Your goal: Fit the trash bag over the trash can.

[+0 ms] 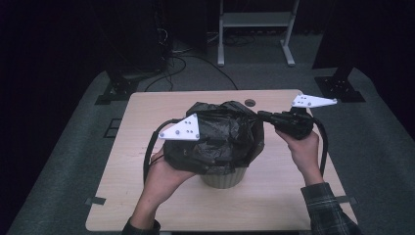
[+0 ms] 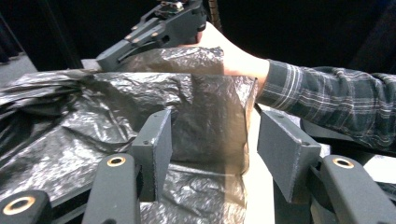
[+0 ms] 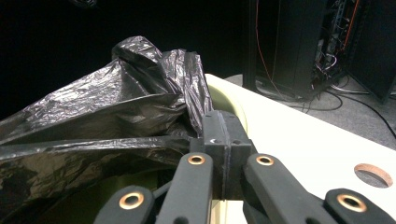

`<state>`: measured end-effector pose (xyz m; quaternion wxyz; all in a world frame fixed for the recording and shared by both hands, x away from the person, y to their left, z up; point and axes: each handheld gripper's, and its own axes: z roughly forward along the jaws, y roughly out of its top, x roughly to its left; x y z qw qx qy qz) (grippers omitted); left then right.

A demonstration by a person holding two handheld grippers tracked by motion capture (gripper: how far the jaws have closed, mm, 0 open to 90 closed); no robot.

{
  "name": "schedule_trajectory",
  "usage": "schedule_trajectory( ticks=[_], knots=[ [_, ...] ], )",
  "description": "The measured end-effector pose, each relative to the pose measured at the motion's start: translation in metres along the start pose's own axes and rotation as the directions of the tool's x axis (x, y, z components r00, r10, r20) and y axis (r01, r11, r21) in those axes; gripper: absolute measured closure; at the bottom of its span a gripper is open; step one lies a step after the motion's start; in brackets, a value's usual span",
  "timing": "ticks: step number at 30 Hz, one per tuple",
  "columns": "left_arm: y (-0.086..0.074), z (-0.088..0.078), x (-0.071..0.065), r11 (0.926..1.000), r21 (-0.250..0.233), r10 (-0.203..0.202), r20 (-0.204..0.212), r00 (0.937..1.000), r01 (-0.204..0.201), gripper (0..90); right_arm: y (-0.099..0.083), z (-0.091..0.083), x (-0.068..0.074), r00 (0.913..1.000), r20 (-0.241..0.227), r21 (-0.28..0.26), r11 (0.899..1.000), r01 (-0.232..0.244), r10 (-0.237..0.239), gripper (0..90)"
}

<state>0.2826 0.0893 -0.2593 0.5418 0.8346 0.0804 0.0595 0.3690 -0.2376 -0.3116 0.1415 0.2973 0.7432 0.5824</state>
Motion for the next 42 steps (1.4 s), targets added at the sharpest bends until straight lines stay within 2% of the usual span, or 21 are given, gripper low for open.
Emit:
schedule_trajectory(
  ticks=[3, 8, 16, 20, 23, 31, 38, 40, 42],
  knots=[
    [0.001, 0.008, -0.004, 1.0000, -0.003, 0.006, 0.022, 0.9997, -0.006, 43.8, 0.000, 0.000, 0.000, 1.0000, 0.000, 0.002, 1.000, -0.001, 0.001, 90.0],
    [0.001, 0.018, -0.006, 0.9996, 0.022, 0.019, 0.024, 0.9995, -0.019, 44.5, 0.000, 0.001, -0.001, 1.0000, -0.001, 0.002, 1.000, -0.002, 0.002, 90.0],
    [-0.011, 0.022, -0.011, 0.9978, 0.062, 0.023, 0.019, 0.9996, -0.024, 42.8, 0.000, 0.000, -0.001, 1.0000, -0.004, 0.003, 1.000, -0.003, 0.003, 90.0],
    [-0.016, 0.022, -0.009, 0.9961, 0.085, 0.023, 0.013, 0.9997, -0.024, 45.6, 0.000, 0.000, -0.001, 1.0000, -0.003, 0.003, 1.000, -0.003, 0.003, 90.0],
    [-0.020, 0.022, -0.006, 0.9952, 0.095, 0.019, 0.011, 0.9998, -0.020, 51.9, 0.000, 0.000, -0.001, 1.0000, -0.003, -0.001, 1.000, -0.003, 0.003, 90.0],
    [-0.020, 0.020, -0.002, 0.9970, 0.076, 0.008, 0.028, 0.9996, -0.010, 71.7, 0.000, 0.001, 0.000, 1.0000, -0.005, 0.000, 1.000, -0.004, 0.004, 90.0],
    [-0.022, 0.016, -0.002, 0.9978, 0.066, 0.008, 0.055, 0.9985, -0.011, 77.9, -0.001, -0.003, -0.002, 1.0000, 0.003, -0.003, 1.000, -0.004, 0.004, 90.0],
    [-0.022, 0.014, -0.001, 0.9981, 0.060, 0.006, 0.059, 0.9982, -0.009, 85.3, -0.002, -0.006, -0.004, 0.9999, 0.006, -0.008, 1.000, -0.009, 0.009, 90.0],
    [-0.022, 0.015, 0.002, 0.9983, 0.058, 0.002, 0.057, 0.9984, -0.006, 88.5, -0.002, -0.008, -0.005, 0.9999, 0.005, -0.013, 1.000, -0.013, 0.013, 90.0]
  ],
)
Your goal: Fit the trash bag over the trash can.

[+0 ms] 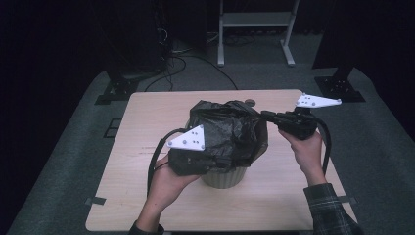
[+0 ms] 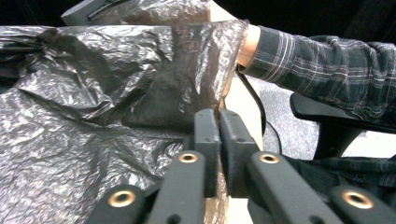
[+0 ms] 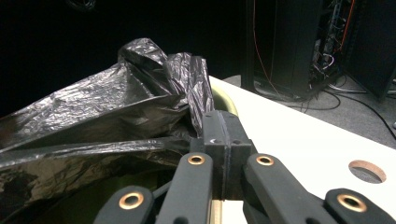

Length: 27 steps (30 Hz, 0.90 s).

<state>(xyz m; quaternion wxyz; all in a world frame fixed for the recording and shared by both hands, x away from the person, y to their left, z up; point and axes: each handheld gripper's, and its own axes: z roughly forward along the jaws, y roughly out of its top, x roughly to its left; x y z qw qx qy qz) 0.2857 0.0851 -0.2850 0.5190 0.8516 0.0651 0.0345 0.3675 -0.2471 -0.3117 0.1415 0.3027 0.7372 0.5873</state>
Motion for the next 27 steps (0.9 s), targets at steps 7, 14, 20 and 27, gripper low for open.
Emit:
schedule_trajectory(
  ticks=[7, 14, 20, 27],
  knots=[
    [0.001, 0.003, 0.007, 0.9999, -0.009, -0.009, -0.022, 0.9997, 0.008, 89.8, 0.000, 0.000, 0.000, 1.0000, -0.001, 0.003, 1.000, 0.000, 0.000, 88.7],
    [0.004, -0.002, 0.031, 0.9983, -0.028, -0.053, -0.088, 0.9947, 0.051, 89.8, 0.000, -0.011, -0.001, 0.9997, 0.024, -0.011, 1.000, -0.005, 0.005, 64.9],
    [0.011, 0.001, 0.053, 0.9961, -0.042, -0.083, -0.132, 0.9877, 0.078, 89.8, 0.005, -0.033, 0.006, 0.9994, 0.031, -0.033, 0.999, 0.017, -0.016, 61.2],
    [0.018, 0.012, 0.077, 0.9920, -0.049, -0.124, -0.192, 0.9736, 0.116, 89.9, 0.009, -0.052, 0.021, 0.9995, 0.005, -0.072, 0.997, 0.030, -0.030, 58.7]
  ],
)
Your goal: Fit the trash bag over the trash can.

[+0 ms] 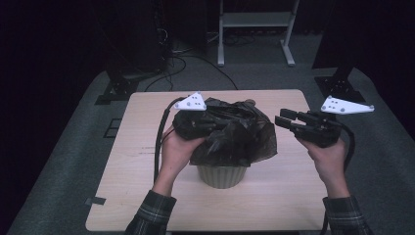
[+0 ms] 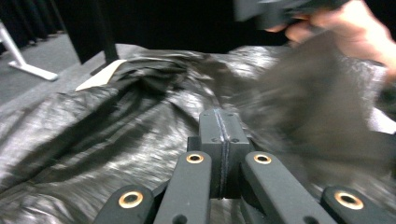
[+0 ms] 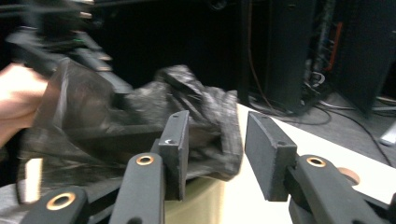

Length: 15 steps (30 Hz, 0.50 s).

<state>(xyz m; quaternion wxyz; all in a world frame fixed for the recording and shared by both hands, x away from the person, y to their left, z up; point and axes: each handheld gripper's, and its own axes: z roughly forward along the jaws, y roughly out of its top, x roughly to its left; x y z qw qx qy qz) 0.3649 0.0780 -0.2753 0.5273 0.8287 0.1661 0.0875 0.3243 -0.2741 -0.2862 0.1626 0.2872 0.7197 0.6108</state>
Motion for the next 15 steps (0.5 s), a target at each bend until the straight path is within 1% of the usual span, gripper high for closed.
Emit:
schedule_trajectory(
  ticks=[1, 4, 6, 7, 8, 10, 11, 12, 13, 14, 15],
  knots=[
    [0.001, 0.002, 0.002, 1.0000, -0.007, -0.006, -0.007, 1.0000, 0.006, 89.8, 0.000, 0.000, 0.005, 1.0000, -0.008, -0.004, 1.000, 0.005, -0.005, 58.7],
    [0.005, 0.008, 0.006, 0.9994, -0.026, -0.022, -0.005, 0.9997, 0.022, 89.9, -0.002, 0.002, 0.017, 0.9992, -0.035, -0.015, 1.000, 0.017, -0.017, 58.4],
    [0.006, 0.008, 0.006, 0.9994, -0.027, -0.022, -0.002, 0.9998, 0.022, 89.8, -0.003, 0.004, 0.024, 0.9986, -0.044, -0.010, 1.000, 0.028, -0.028, 58.4],
    [0.006, 0.007, 0.004, 0.9992, -0.033, -0.020, -0.001, 0.9998, 0.020, 89.8, -0.003, 0.004, 0.024, 0.9986, -0.044, -0.010, 1.000, 0.028, -0.028, 58.4],
    [0.004, 0.001, -0.002, 0.9987, -0.050, -0.005, 0.025, 0.9997, 0.006, 89.7, -0.005, 0.005, 0.027, 0.9983, -0.043, -0.003, 0.999, 0.038, -0.038, 58.3],
    [0.001, -0.007, -0.011, 0.9984, -0.053, 0.024, 0.051, 0.9984, -0.021, 89.6, -0.006, 0.005, 0.027, 0.9982, -0.048, -0.002, 0.999, 0.035, -0.035, 58.4],
    [-0.001, -0.012, -0.016, 0.9981, -0.055, 0.030, 0.072, 0.9969, -0.026, 84.7, -0.007, 0.004, 0.026, 0.9983, -0.046, -0.001, 0.999, 0.035, -0.035, 58.3],
    [-0.004, -0.017, -0.021, 0.9977, -0.058, 0.040, 0.084, 0.9957, -0.036, 82.1, -0.008, 0.003, 0.026, 0.9983, -0.047, 0.000, 0.999, 0.034, -0.034, 57.8],
    [-0.004, -0.017, -0.021, 0.9977, -0.058, 0.040, 0.084, 0.9957, -0.036, 79.6, -0.008, 0.003, 0.026, 0.9983, -0.047, 0.000, 0.999, 0.034, -0.034, 57.8],
    [-0.008, -0.027, -0.032, 0.9965, -0.059, 0.066, 0.100, 0.9928, -0.060, 76.6, -0.010, 0.002, 0.025, 0.9986, -0.047, 0.000, 1.000, 0.025, -0.025, 57.8],
    [-0.009, -0.031, -0.037, 0.9958, -0.058, 0.077, 0.114, 0.9905, -0.071, 73.3, -0.011, 0.001, 0.025, 0.9986, -0.047, 0.000, 1.000, 0.024, -0.024, 57.7]
  ],
)
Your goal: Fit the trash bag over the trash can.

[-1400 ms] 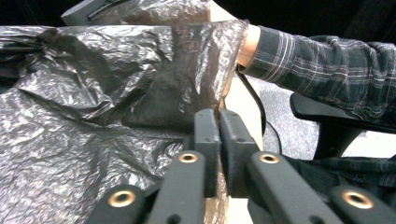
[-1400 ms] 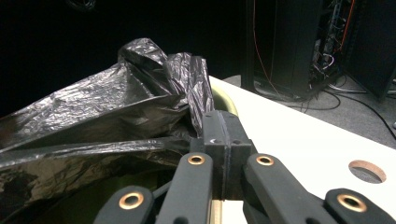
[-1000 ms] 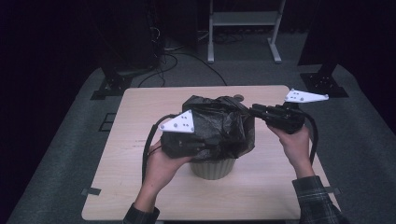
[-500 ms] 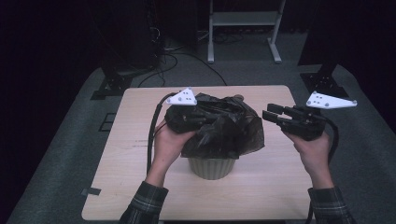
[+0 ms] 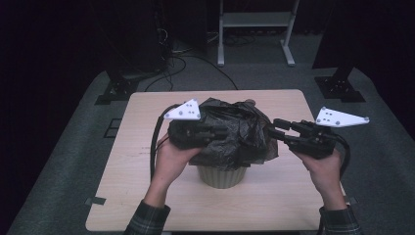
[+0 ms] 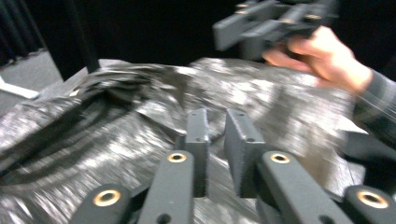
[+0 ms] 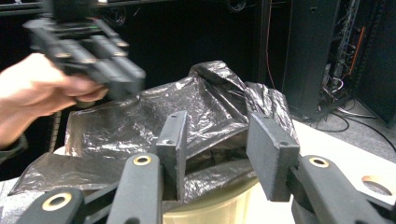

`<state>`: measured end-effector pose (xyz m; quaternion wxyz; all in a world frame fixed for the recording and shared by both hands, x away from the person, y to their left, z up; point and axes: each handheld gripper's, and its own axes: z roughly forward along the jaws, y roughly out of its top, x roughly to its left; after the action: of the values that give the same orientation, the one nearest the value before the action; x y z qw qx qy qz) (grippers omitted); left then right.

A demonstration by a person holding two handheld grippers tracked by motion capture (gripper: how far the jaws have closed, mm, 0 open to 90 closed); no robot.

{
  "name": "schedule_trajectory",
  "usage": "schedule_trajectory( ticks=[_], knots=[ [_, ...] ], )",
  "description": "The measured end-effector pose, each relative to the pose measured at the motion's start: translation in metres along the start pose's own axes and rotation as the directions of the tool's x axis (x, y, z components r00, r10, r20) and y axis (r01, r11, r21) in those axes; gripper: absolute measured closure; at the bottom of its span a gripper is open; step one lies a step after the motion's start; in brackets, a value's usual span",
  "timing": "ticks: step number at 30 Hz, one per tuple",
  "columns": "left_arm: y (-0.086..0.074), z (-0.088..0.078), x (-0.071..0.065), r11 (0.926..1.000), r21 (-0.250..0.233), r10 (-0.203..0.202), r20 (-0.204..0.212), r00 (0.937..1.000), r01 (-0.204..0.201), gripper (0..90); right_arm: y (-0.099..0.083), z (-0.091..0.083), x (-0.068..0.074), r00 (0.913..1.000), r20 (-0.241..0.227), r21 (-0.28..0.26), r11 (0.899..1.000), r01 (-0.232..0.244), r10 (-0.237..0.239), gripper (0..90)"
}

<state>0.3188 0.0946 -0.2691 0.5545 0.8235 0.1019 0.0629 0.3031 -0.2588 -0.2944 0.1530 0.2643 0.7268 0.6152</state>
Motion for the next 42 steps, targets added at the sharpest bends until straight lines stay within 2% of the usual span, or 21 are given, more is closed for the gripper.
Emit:
schedule_trajectory(
  ticks=[4, 7, 8, 12, 14, 16, 19, 25, 29, 30, 34, 35, 37, 42],
  knots=[
    [-0.004, -0.008, -0.023, 0.9975, 0.031, 0.063, 0.029, 0.9976, -0.064, 61.3, -0.003, 0.000, -0.001, 1.0000, 0.003, 0.004, 1.000, -0.006, 0.006, 57.6],
    [-0.010, -0.011, -0.036, 0.9924, 0.072, 0.099, 0.022, 0.9949, -0.100, 52.7, -0.004, 0.000, -0.001, 1.0000, 0.007, 0.005, 1.000, -0.006, 0.006, 57.5],
    [-0.012, -0.011, -0.038, 0.9910, 0.085, 0.103, 0.011, 0.9946, -0.103, 48.4, -0.004, 0.000, -0.001, 1.0000, 0.008, 0.003, 1.000, -0.005, 0.005, 57.6],
    [-0.023, -0.010, -0.044, 0.9879, 0.118, 0.100, 0.008, 0.9950, -0.100, 42.6, -0.004, 0.000, -0.001, 0.9999, 0.005, 0.002, 1.000, -0.009, 0.009, 57.5],
    [-0.026, -0.009, -0.045, 0.9864, 0.128, 0.103, 0.008, 0.9947, -0.103, 42.4, -0.004, 0.000, -0.002, 0.9999, 0.004, 0.003, 1.000, -0.009, 0.009, 57.7],
    [-0.033, -0.006, -0.045, 0.9815, 0.158, 0.112, -0.021, 0.9934, -0.108, 42.4, -0.004, 0.000, -0.002, 0.9999, 0.006, 0.003, 1.000, -0.008, 0.008, 57.7],
    [-0.036, -0.007, -0.040, 0.9821, 0.158, 0.109, -0.030, 0.9936, -0.103, 47.7, -0.003, -0.001, -0.003, 0.9999, 0.009, -0.001, 1.000, -0.012, 0.012, 57.7],
    [-0.038, -0.010, -0.032, 0.9828, 0.165, 0.089, -0.031, 0.9956, -0.082, 69.0, -0.003, -0.001, -0.003, 0.9998, 0.011, -0.003, 1.000, -0.017, 0.017, 57.8],
    [-0.038, -0.011, -0.029, 0.9868, 0.148, 0.070, -0.027, 0.9972, -0.065, 79.1, -0.003, -0.001, -0.003, 0.9998, 0.011, -0.005, 1.000, -0.016, 0.016, 57.8],
    [-0.038, -0.013, -0.026, 0.9912, 0.125, 0.047, -0.014, 0.9988, -0.045, 82.4, -0.003, -0.001, -0.003, 0.9998, 0.011, -0.006, 1.000, -0.015, 0.015, 57.8],
    [-0.033, -0.015, -0.022, 0.9954, 0.094, 0.014, 0.014, 0.9998, -0.015, 87.5, -0.003, -0.001, -0.002, 0.9999, 0.010, -0.005, 1.000, -0.011, 0.011, 57.8],
    [-0.031, -0.016, -0.020, 0.9959, 0.090, 0.012, 0.014, 0.9998, -0.014, 89.6, -0.003, -0.001, -0.002, 0.9999, 0.010, -0.007, 1.000, -0.009, 0.010, 57.9],
    [-0.027, -0.016, -0.017, 0.9972, 0.075, -0.009, 0.019, 0.9998, 0.008, 89.7, -0.003, -0.002, -0.001, 0.9999, 0.008, -0.009, 1.000, -0.011, 0.011, 57.9],
    [-0.018, -0.013, -0.009, 0.9988, 0.042, -0.026, 0.011, 0.9996, 0.026, 89.7, 0.000, -0.002, 0.004, 1.0000, -0.005, -0.017, 1.000, 0.003, -0.003, 57.9]
  ],
)
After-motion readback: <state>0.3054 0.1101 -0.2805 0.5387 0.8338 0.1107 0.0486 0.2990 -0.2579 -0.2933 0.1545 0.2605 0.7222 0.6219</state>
